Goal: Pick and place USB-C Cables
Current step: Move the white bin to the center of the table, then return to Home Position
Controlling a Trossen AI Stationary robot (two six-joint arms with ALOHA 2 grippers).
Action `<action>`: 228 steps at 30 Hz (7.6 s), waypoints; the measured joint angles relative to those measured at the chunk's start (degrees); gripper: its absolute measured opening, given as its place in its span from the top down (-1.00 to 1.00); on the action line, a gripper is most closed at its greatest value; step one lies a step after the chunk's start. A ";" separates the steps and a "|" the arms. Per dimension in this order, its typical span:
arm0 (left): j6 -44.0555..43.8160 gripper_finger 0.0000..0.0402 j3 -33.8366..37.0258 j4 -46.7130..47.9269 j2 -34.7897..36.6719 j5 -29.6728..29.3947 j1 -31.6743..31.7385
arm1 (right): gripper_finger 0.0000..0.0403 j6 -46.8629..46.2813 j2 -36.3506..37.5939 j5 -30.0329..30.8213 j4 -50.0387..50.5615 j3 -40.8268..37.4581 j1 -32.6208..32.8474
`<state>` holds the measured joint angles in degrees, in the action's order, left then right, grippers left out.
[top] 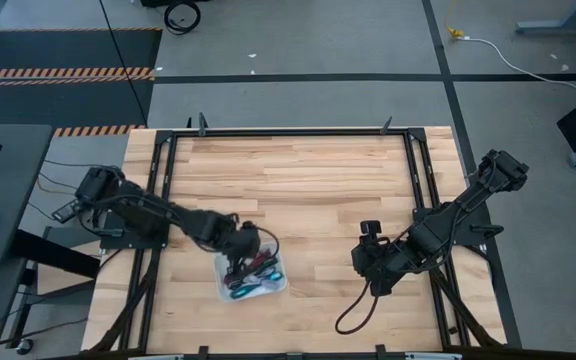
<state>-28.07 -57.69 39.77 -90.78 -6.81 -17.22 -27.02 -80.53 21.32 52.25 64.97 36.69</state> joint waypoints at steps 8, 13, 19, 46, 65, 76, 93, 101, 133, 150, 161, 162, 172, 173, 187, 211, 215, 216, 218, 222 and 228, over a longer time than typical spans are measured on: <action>10.36 0.95 0.00 -2.91 0.00 0.07 9.15 | -0.12 -1.09 0.00 -0.15 -0.09 0.01 0.00; 17.61 0.95 0.00 -10.55 0.00 1.10 14.34 | -0.12 -3.09 0.00 -0.17 -0.24 0.00 0.00; 24.41 0.95 0.00 -14.10 0.00 2.73 18.93 | -0.12 -5.45 0.00 -0.20 -0.22 0.02 0.00; 34.09 0.95 -19.26 -10.17 -16.20 6.01 25.79 | -0.12 -7.86 0.00 0.55 -2.64 0.00 0.48; 37.70 0.94 -19.26 -12.33 -19.93 5.24 26.96 | -0.12 -7.89 0.00 1.66 -3.97 -0.02 2.93; 38.98 0.94 -19.23 -13.60 -19.89 4.58 28.05 | -0.12 -7.89 0.00 1.64 -5.32 -0.82 2.95; 38.55 0.73 -19.17 -14.30 -19.87 3.01 27.99 | -0.12 -10.34 0.00 0.52 -6.95 -5.64 2.95; 37.72 0.49 -19.17 -14.24 -19.85 3.13 27.79 | -0.12 -9.92 0.00 0.55 -7.61 -5.64 2.95; 45.21 0.42 -19.17 -14.25 -19.85 -1.09 27.64 | -0.12 -10.43 0.00 0.55 -7.63 -5.64 4.46; 44.07 0.42 -19.22 -11.39 -16.32 -0.33 27.48 | -0.12 -10.49 0.00 0.18 -7.74 -5.62 4.55; 41.81 0.42 -19.30 -10.76 -10.23 0.00 25.84 | -0.12 -9.83 -0.02 0.07 -8.01 -5.62 4.61; 41.70 0.42 -19.30 -11.58 -9.34 0.00 25.58 | -0.12 -9.82 -0.02 0.07 -8.04 -5.62 4.61; 34.34 0.42 -19.37 0.18 -2.40 0.04 21.60 | -0.12 -11.97 -0.02 0.06 -6.88 -5.60 6.09; 33.30 0.42 -19.37 2.07 -2.18 0.00 20.97 | -0.12 -12.45 -0.02 0.04 -6.10 -5.60 6.43; 27.59 0.95 -19.30 -12.14 5.54 -12.56 9.17 | 0.02 -17.92 -0.02 13.64 1.78 -5.23 7.00; 29.16 0.98 -8.95 -23.98 14.76 -5.46 9.94 | 0.99 26.56 2.88 -16.11 -12.41 7.45 -34.48; 28.93 0.98 -2.56 -29.15 23.28 -5.40 9.71 | 0.99 27.02 8.71 -16.44 -13.43 7.53 -36.46; 28.80 0.98 -0.44 -30.92 25.79 -5.37 9.49 | 0.99 27.08 10.65 -16.44 -13.56 7.59 -36.45; 28.73 0.98 4.49 -35.48 31.37 -5.38 8.87 | 0.99 27.08 14.61 -16.46 -14.08 7.37 -35.62; 28.71 0.98 14.92 -45.22 40.87 -5.38 7.24 | 0.99 26.93 22.88 -16.92 -15.54 4.05 -33.30; 28.43 0.98 27.22 -53.88 50.33 -5.38 5.59 | 0.99 23.34 35.32 -16.58 -19.55 -8.25 -30.37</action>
<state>0.36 -30.47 -14.11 -40.45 -12.19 -11.63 -3.68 -45.21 4.74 32.70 56.72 6.32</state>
